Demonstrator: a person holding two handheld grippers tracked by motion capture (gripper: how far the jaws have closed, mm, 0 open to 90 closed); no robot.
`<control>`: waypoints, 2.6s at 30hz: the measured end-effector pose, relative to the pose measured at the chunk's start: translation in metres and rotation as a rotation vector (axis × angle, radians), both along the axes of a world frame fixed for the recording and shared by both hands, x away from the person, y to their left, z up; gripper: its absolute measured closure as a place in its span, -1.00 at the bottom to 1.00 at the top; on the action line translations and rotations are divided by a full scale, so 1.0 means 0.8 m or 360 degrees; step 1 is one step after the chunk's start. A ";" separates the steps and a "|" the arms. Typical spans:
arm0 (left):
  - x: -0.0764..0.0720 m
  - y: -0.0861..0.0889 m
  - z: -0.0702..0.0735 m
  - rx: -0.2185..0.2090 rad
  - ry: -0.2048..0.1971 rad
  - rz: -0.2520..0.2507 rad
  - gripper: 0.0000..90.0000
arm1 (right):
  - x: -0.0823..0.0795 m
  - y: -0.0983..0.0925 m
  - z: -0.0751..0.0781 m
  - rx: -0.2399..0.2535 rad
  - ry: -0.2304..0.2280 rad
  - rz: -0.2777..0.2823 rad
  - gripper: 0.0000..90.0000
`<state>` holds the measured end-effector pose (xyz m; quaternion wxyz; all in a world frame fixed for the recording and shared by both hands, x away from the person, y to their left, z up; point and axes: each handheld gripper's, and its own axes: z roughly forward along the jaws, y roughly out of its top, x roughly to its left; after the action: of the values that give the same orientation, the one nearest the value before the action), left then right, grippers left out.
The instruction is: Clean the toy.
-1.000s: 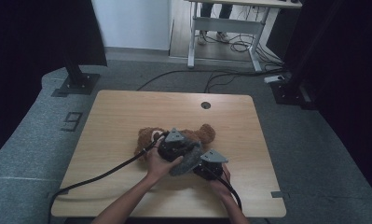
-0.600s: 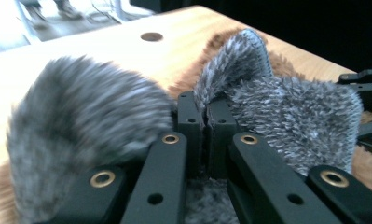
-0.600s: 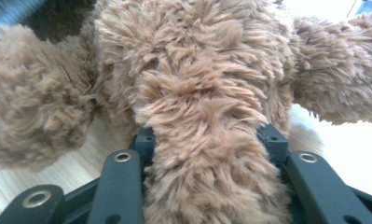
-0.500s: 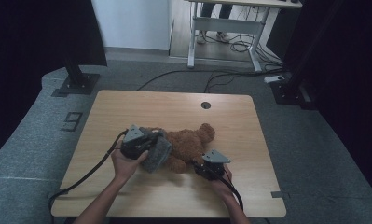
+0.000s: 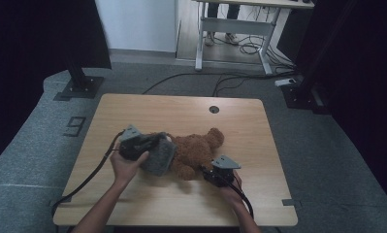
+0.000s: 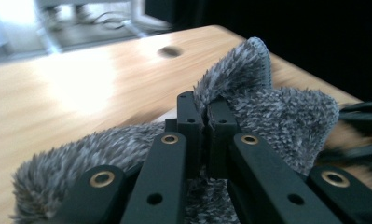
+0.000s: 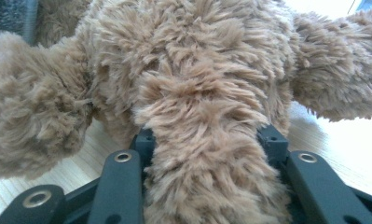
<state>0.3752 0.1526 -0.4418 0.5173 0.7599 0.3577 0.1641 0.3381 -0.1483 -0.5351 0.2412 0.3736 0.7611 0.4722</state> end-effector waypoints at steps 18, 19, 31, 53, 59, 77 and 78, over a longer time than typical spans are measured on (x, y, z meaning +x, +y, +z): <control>-0.001 -0.134 -0.031 0.0195 0.0041 -0.0264 0.91 | -0.001 -0.002 -0.002 -0.0015 0.0005 0.0008 0.25; -0.002 -0.124 -0.031 0.0190 0.0028 -0.0236 0.91 | -0.001 -0.001 -0.002 -0.0015 0.0003 0.0006 0.25; -0.006 -0.004 -0.023 0.0022 -0.0046 0.0009 0.92 | -0.002 0.000 -0.002 -0.0011 0.0001 0.0011 0.27; 0.040 0.087 -0.098 0.0099 0.0330 0.0331 0.91 | 0.000 -0.003 -0.003 0.0003 0.0011 0.0021 0.27; 0.031 0.097 -0.077 0.0113 0.0287 0.0316 0.91 | 0.000 -0.005 -0.003 0.0005 0.0008 -0.0002 0.26; -0.071 0.246 -0.031 -0.0022 0.0184 0.0499 0.86 | 0.002 -0.006 -0.002 0.0021 0.0018 -0.0005 0.25; -0.075 0.250 -0.024 -0.0031 0.0166 0.0506 0.85 | 0.002 -0.006 -0.002 0.0022 0.0019 -0.0007 0.25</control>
<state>0.3152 0.3528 -0.4608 0.4728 0.6963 0.5013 0.2006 0.3400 -0.1530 -0.5368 0.2350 0.3797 0.7584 0.4748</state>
